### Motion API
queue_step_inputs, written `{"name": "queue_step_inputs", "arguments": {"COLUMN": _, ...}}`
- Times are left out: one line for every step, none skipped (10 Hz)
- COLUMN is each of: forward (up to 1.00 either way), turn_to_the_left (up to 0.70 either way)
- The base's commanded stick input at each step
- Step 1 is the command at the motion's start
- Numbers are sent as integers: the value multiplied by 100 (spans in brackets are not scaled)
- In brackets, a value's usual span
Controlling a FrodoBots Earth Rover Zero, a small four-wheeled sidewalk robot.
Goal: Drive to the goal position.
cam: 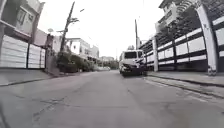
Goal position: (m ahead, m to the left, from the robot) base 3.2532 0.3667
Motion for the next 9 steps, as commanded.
{"name": "queue_step_inputs", "arguments": {"forward": 96, "turn_to_the_left": 0}}
{"name": "queue_step_inputs", "arguments": {"forward": 96, "turn_to_the_left": 0}}
{"name": "queue_step_inputs", "arguments": {"forward": 96, "turn_to_the_left": 0}}
{"name": "queue_step_inputs", "arguments": {"forward": 96, "turn_to_the_left": 0}}
{"name": "queue_step_inputs", "arguments": {"forward": 96, "turn_to_the_left": 0}}
{"name": "queue_step_inputs", "arguments": {"forward": 96, "turn_to_the_left": 0}}
{"name": "queue_step_inputs", "arguments": {"forward": 96, "turn_to_the_left": 0}}
{"name": "queue_step_inputs", "arguments": {"forward": 96, "turn_to_the_left": 0}}
{"name": "queue_step_inputs", "arguments": {"forward": 96, "turn_to_the_left": 0}}
